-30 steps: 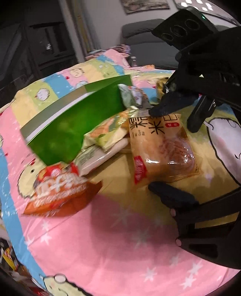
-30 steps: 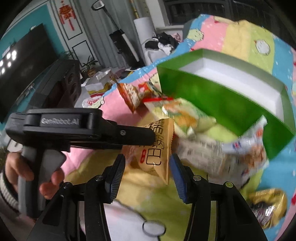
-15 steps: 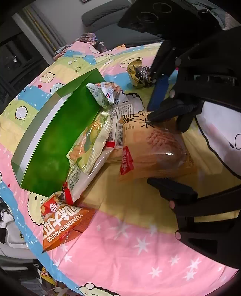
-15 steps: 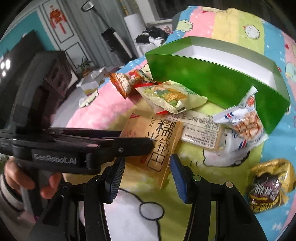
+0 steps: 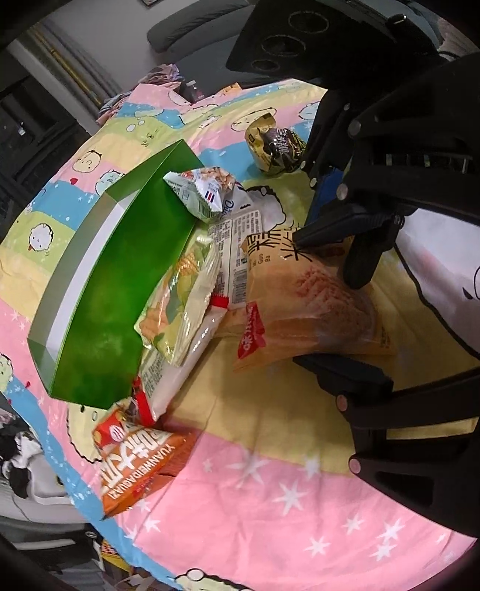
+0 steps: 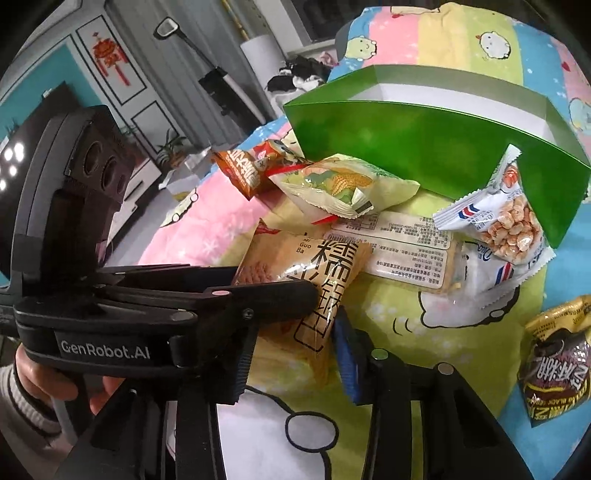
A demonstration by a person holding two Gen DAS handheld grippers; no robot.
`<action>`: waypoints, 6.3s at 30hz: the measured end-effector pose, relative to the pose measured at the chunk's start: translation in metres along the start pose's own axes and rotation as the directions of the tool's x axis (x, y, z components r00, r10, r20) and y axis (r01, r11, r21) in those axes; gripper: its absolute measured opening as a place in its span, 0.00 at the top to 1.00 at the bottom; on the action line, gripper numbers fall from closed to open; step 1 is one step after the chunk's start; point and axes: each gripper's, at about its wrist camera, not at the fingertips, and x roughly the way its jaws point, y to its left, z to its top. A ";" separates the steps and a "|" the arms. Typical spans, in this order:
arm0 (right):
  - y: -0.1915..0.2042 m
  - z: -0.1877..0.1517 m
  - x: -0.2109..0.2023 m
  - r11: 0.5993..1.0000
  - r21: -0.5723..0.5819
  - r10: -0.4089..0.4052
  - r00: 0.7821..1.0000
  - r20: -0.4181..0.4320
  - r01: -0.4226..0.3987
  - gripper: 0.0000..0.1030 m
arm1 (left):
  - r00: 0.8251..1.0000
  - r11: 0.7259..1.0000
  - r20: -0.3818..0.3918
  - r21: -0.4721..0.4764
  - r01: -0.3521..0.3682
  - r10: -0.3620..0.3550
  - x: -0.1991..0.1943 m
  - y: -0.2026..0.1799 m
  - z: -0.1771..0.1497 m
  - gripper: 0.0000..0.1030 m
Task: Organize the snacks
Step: 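Move the right tool to the yellow rice-cracker bag and grasp it, then lift the yellow bag into the green box and release it, then withdraw the right tool and reach toward the gold chocolate packet, then grasp the gold-and-brown chocolate packet with the right tool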
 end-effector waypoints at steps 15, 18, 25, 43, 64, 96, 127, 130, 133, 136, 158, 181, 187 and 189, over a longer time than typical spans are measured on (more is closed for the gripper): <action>0.005 -0.009 -0.046 0.998 0.024 -0.052 0.992 0.112 0.049 0.63 | 0.996 0.986 0.090 0.165 -0.030 0.015 -0.018 -0.052 0.001 0.45; 0.005 -0.009 -0.061 0.998 0.026 -0.066 0.987 0.144 0.063 0.63 | 0.993 0.980 0.115 0.195 -0.029 0.007 -0.026 -0.060 0.003 0.45; 0.004 -0.001 -0.083 0.995 0.025 -0.096 0.974 0.207 0.093 0.63 | 0.987 0.970 0.158 0.243 -0.023 -0.016 -0.035 -0.076 0.015 0.45; -0.014 0.048 -0.100 0.986 0.007 -0.159 0.939 0.306 0.165 0.63 | 0.970 0.956 0.236 0.293 -0.015 -0.057 -0.033 -0.100 0.071 0.45; -0.091 0.118 -0.051 0.981 0.051 -0.193 0.944 0.267 0.186 0.63 | 0.981 0.975 0.188 0.221 0.000 -0.042 0.041 -0.079 0.158 0.39; -0.040 0.041 -0.122 0.933 0.121 -0.360 0.894 0.266 0.340 0.22 | 0.940 0.956 0.315 0.213 -0.203 0.129 -0.029 -0.090 0.087 0.01; -0.038 -0.019 -0.123 0.919 0.180 -0.378 0.913 0.151 0.351 0.22 | 0.960 0.943 0.222 0.243 -0.226 0.173 -0.019 -0.100 0.029 0.01; -0.044 -0.024 -0.119 0.916 0.191 -0.380 0.916 0.129 0.353 0.22 | 0.965 0.942 0.206 0.258 -0.217 0.166 -0.013 -0.102 0.027 0.01; -0.051 -0.029 -0.116 0.913 0.200 -0.381 0.918 0.110 0.355 0.22 | 0.970 0.941 0.181 0.270 -0.206 0.160 -0.005 -0.104 0.023 0.01; -0.056 -0.033 -0.112 0.911 0.208 -0.380 0.920 0.092 0.356 0.22 | 0.978 0.942 0.152 0.280 -0.184 0.145 0.004 -0.105 0.019 0.01; -0.088 -0.043 -0.091 0.919 0.219 -0.354 0.931 0.085 0.329 0.22 | 0.993 0.960 -0.094 0.268 0.087 -0.064 0.073 -0.130 0.012 0.03; -0.094 -0.046 -0.079 0.949 0.224 -0.255 0.958 0.129 0.223 0.49 | 0.988 0.947 -0.139 0.303 0.106 -0.066 0.094 -0.134 0.013 0.37; -0.082 -0.043 -0.090 0.953 0.202 -0.258 0.953 0.158 0.225 0.49 | 0.991 0.944 -0.102 0.312 0.110 -0.082 0.074 -0.140 0.014 0.38; -0.077 -0.040 -0.096 0.955 0.191 -0.262 0.949 0.177 0.228 0.49 | 0.993 0.940 -0.082 0.323 0.109 -0.087 0.066 -0.142 0.017 0.38</action>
